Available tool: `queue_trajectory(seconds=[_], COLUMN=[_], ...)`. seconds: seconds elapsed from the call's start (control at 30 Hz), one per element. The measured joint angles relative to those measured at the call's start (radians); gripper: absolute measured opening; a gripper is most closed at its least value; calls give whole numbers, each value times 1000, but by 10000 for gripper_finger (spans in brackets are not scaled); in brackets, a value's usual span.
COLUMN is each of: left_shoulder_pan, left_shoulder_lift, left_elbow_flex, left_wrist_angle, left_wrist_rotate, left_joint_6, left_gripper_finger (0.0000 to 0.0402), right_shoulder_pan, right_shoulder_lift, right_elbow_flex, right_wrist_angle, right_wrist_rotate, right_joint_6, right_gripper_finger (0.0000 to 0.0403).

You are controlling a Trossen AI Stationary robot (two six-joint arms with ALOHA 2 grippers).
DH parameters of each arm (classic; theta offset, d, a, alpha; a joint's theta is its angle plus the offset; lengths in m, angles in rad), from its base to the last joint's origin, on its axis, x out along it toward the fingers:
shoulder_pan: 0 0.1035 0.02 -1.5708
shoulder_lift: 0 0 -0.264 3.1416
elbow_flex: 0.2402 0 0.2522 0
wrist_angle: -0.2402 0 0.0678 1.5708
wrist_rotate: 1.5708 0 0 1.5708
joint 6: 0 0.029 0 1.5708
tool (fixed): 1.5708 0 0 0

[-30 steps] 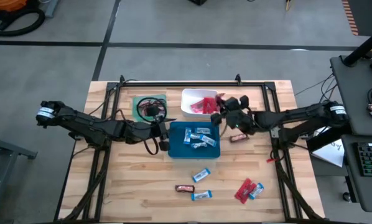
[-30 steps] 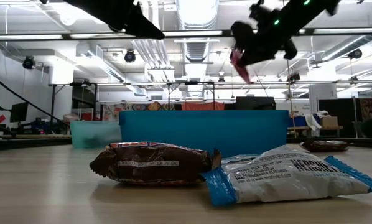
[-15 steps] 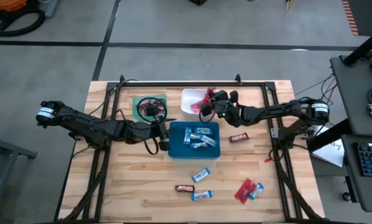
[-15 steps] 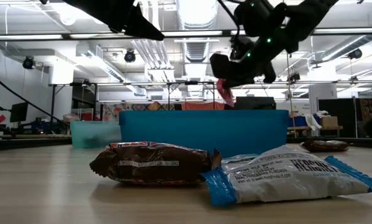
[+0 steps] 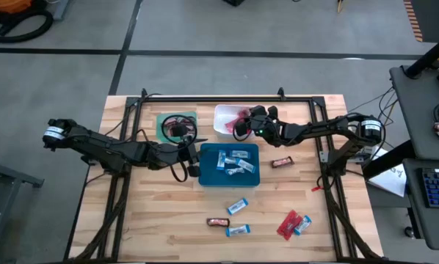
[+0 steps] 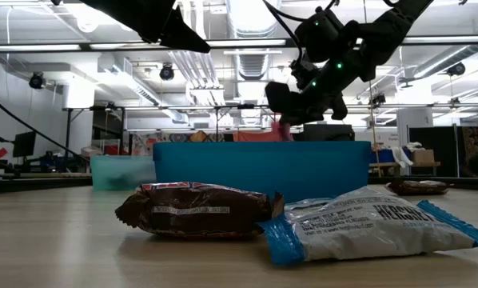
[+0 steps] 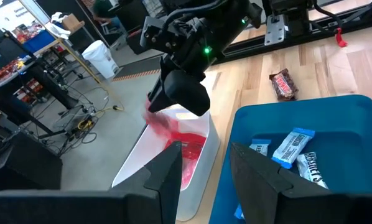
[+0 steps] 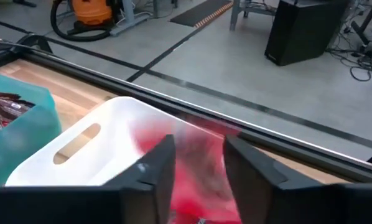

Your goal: Sort candy

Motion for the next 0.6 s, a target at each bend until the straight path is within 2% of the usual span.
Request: queue_trajectory(seconds=[0.17, 0.3, 0.6], left_shoulder_pan=[0, 0, -1], left_shoulder_lift=[0, 0, 0], left_elbow_flex=[0, 0, 0], left_wrist_angle=[0, -1, -30], left_wrist_rotate=[0, 0, 18], left_joint_6=[-2, -3, -94], left_gripper_finger=[117, 117, 117], right_shoulder_pan=[-1, 7, 79], right_shoulder_lift=[-8, -28, -172], right_elbow_flex=[0, 0, 0], right_wrist_angle=[-1, -2, -50], right_wrist_rotate=[-27, -61, -353], right_joint_6=[9, -5, -62], right_gripper_finger=[183, 206, 203])
